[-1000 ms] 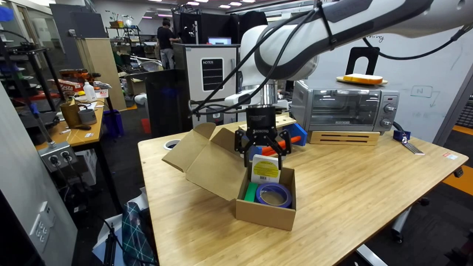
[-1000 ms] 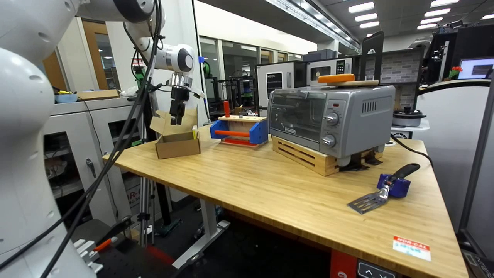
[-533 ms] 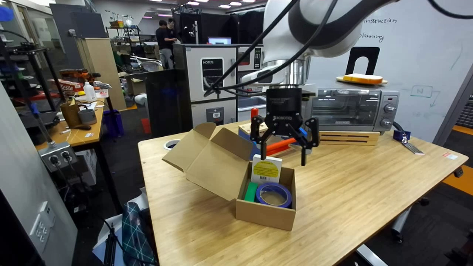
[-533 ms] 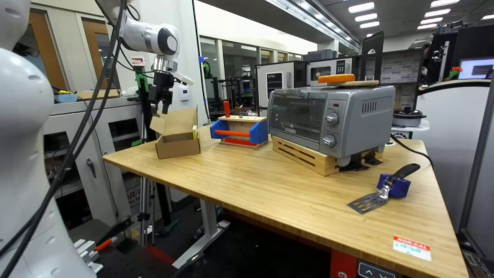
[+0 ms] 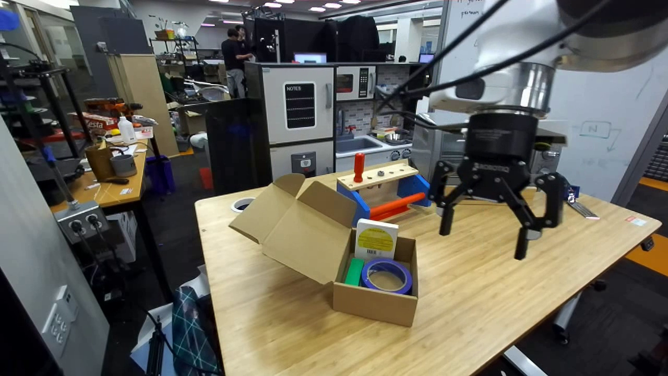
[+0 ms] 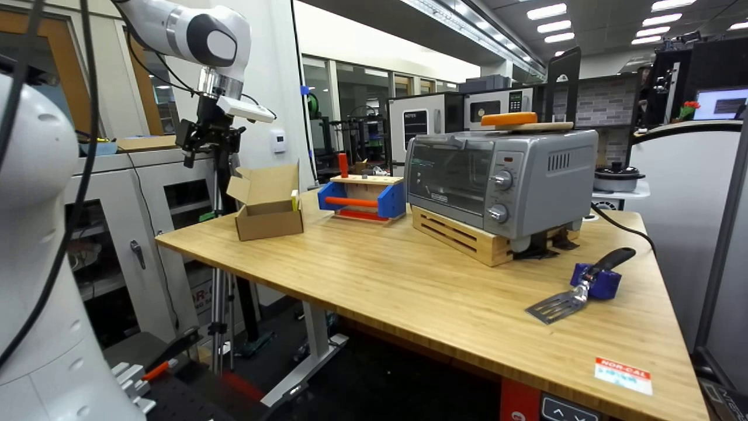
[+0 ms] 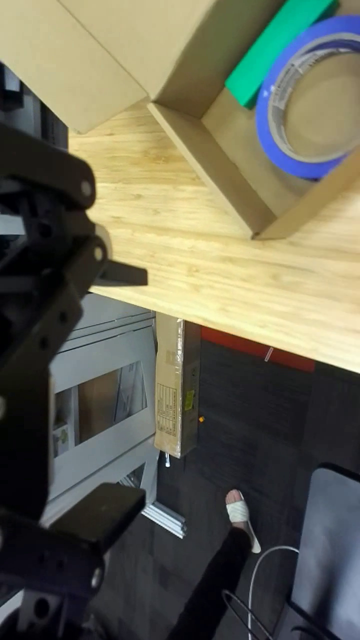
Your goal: Place the book, blue masking tape, and green block in the box
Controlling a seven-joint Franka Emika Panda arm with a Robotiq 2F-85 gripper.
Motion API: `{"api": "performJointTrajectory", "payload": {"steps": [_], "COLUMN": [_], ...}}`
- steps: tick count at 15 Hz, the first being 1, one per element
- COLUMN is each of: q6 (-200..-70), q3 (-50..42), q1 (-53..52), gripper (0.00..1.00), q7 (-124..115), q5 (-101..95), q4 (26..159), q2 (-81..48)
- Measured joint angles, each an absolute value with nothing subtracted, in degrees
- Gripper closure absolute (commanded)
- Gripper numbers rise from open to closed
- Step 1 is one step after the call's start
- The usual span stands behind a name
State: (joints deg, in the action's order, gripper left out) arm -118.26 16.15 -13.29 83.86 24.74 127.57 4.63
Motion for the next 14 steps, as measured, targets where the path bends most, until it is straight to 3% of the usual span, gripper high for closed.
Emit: {"api": "performJointTrajectory", "payload": {"steps": [5, 14], "q6": [-120.9, -122.1], "q3": [12.8, 12.7], "q1": [-13.4, -14.0], "gripper": [0.00, 0.00], "q7": [82.9, 82.2], "q5": [27.9, 28.2], "q4": [146.3, 147.2], "q2": [20.7, 22.1]}}
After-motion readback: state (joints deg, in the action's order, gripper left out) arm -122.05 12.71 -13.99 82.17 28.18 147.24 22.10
